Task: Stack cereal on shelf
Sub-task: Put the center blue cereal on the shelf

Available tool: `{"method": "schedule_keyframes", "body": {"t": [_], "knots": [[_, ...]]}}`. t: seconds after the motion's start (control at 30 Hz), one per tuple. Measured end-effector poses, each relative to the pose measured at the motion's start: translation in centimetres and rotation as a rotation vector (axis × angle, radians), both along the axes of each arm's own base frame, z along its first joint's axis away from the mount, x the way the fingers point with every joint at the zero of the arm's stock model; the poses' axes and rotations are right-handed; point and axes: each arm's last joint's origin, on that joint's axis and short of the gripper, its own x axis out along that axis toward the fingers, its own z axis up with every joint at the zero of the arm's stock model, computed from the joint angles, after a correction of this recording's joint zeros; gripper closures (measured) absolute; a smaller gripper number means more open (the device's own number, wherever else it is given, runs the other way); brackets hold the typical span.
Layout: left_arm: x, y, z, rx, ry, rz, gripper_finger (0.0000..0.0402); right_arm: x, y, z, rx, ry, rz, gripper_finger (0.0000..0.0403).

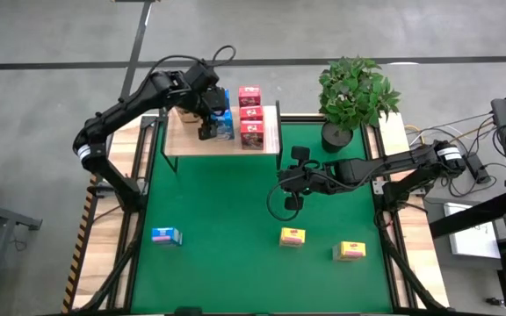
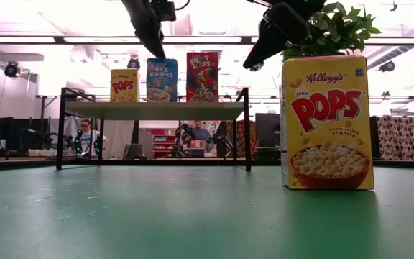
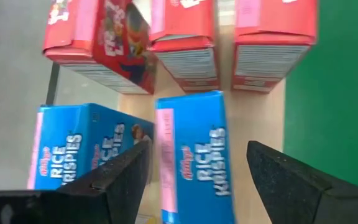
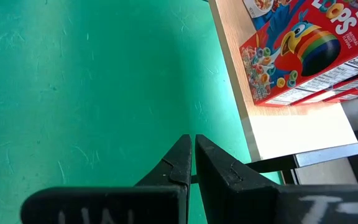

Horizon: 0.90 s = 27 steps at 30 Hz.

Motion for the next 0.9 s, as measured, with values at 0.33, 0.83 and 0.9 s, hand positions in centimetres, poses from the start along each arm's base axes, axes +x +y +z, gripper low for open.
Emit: {"method": "schedule_keyframes", "body": {"t": [0.33, 0.83, 0.9], "knots": [[0.22, 0.81, -0.75, -0.004, 0.014, 0.014, 0.0149, 0.03, 0.0, 0.03, 0.0, -0.004, 0.0, 0.039], [0.12, 0.7, -0.86, -0.008, 0.033, 0.004, 0.0198, 0.05, 0.0, 0.05, 0.001, -0.007, 0.0, 0.039], [0.1, 0.69, -0.87, -0.007, 0.035, 0.001, 0.0203, 0.04, 0.01, 0.05, 0.001, -0.007, 0.0, 0.039]]}}
